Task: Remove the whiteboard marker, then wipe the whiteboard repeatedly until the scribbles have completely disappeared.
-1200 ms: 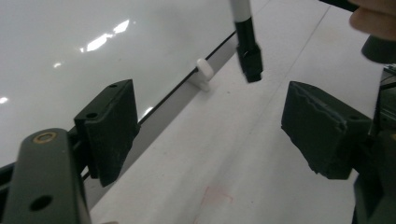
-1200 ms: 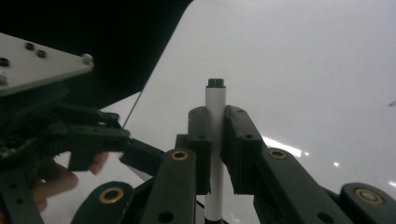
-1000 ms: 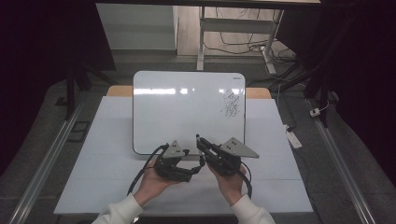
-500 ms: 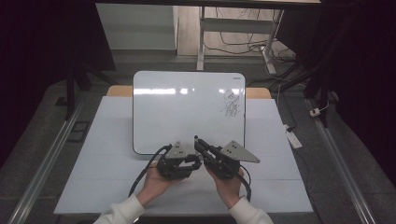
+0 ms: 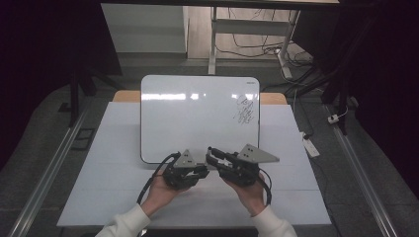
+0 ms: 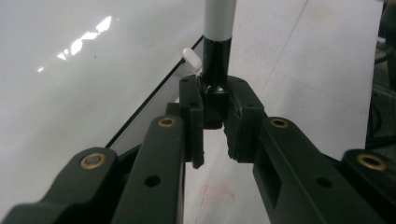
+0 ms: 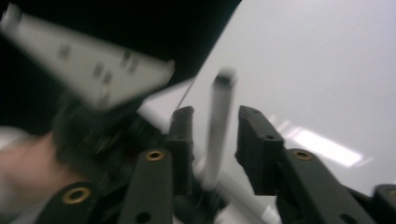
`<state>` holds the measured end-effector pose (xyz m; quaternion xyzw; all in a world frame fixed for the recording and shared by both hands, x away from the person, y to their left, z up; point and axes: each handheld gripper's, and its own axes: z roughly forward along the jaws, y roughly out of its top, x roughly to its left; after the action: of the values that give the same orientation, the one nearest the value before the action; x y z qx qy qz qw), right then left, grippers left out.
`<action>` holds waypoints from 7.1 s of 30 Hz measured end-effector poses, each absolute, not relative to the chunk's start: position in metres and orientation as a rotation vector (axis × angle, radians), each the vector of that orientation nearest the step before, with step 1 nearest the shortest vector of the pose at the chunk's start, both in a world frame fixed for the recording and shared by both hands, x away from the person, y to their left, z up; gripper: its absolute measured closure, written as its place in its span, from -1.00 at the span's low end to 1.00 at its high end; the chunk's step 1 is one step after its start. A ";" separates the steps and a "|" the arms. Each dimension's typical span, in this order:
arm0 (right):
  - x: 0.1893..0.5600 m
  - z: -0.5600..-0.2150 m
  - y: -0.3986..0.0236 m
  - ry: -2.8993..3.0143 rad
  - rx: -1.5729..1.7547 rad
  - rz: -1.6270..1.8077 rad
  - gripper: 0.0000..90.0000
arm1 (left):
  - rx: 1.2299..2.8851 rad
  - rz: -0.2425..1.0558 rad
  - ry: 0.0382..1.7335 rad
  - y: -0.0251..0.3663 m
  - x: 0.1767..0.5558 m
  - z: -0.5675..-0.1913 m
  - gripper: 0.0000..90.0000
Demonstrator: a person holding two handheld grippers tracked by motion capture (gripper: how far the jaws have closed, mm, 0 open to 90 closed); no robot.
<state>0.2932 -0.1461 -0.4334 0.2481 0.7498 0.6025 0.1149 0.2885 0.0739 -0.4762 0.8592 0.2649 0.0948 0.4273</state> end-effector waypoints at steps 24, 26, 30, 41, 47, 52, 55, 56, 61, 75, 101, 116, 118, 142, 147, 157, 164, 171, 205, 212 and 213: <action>0.302 -0.447 -0.141 2.593 0.579 1.555 0.79 | 2.218 0.152 0.492 0.076 0.287 -0.465 0.70; 0.302 -0.447 -0.142 2.576 0.590 1.570 0.79 | 2.191 0.138 0.512 0.077 0.288 -0.465 0.66; 0.303 -0.448 -0.146 2.526 0.630 1.590 0.79 | 2.185 0.138 0.526 0.079 0.290 -0.466 0.42; 0.305 -0.449 -0.150 2.498 0.671 1.659 0.78 | 2.166 0.150 0.514 0.080 0.290 -0.468 0.73; 0.307 -0.449 -0.149 2.575 0.620 1.632 0.62 | 2.213 0.150 0.468 0.078 0.289 -0.468 0.74; 0.309 -0.450 -0.151 2.618 0.592 1.636 0.58 | 2.215 0.137 0.451 0.078 0.289 -0.469 0.74; 0.309 -0.450 -0.151 2.638 0.583 1.634 0.51 | 2.219 0.131 0.449 0.078 0.289 -0.469 0.74; 0.309 -0.450 -0.151 2.642 0.576 1.630 0.50 | 2.217 0.119 0.452 0.078 0.290 -0.469 0.74; 0.308 -0.449 -0.150 2.646 0.533 1.596 0.46 | 2.196 0.092 0.455 0.080 0.291 -0.469 0.74; 0.310 -0.452 -0.151 2.680 0.480 1.598 0.66 | 2.200 0.048 0.412 0.079 0.291 -0.469 0.74; 0.310 -0.449 -0.164 2.423 0.616 1.645 0.73 | 2.089 0.167 0.797 0.169 0.269 -0.477 -0.17; 0.314 -0.447 -0.178 2.264 0.678 1.626 0.73 | 1.949 0.314 1.066 0.245 0.234 -0.499 -0.40; 0.316 -0.446 -0.181 2.246 0.686 1.632 0.73 | 1.954 0.328 1.065 0.244 0.234 -0.500 -0.43; 0.419 -0.397 -0.227 1.769 0.955 1.547 0.73 | 1.963 0.323 1.056 0.243 0.240 -0.509 -0.55; 0.440 -0.396 -0.224 1.743 0.974 1.530 0.73 | 1.959 0.328 1.060 0.244 0.240 -0.509 -0.55; 0.463 -0.405 -0.206 1.807 0.954 1.487 0.73 | 1.960 0.332 1.073 0.247 0.240 -0.511 -0.54; 0.462 -0.405 -0.219 1.765 1.014 1.482 0.73 | 1.962 0.334 1.066 0.246 0.239 -0.510 -0.54; 0.461 -0.405 -0.221 1.743 1.006 1.452 0.73 | 1.971 0.331 1.074 0.245 0.241 -0.513 -0.54; 0.475 -0.393 -0.206 1.801 0.953 1.445 0.73 | 1.954 0.342 1.079 0.248 0.239 -0.511 -0.54; 0.465 -0.399 -0.187 1.953 0.809 1.367 0.73 | 1.951 0.339 1.087 0.250 0.241 -0.512 -0.54; 0.466 -0.396 -0.190 1.922 0.828 1.357 0.73 | 1.952 0.338 1.087 0.250 0.241 -0.512 -0.54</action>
<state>0.4660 -0.1905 -0.3964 0.3147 0.7306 0.5158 0.3179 0.2405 0.2501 -0.5125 0.7812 0.4351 0.1351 0.4268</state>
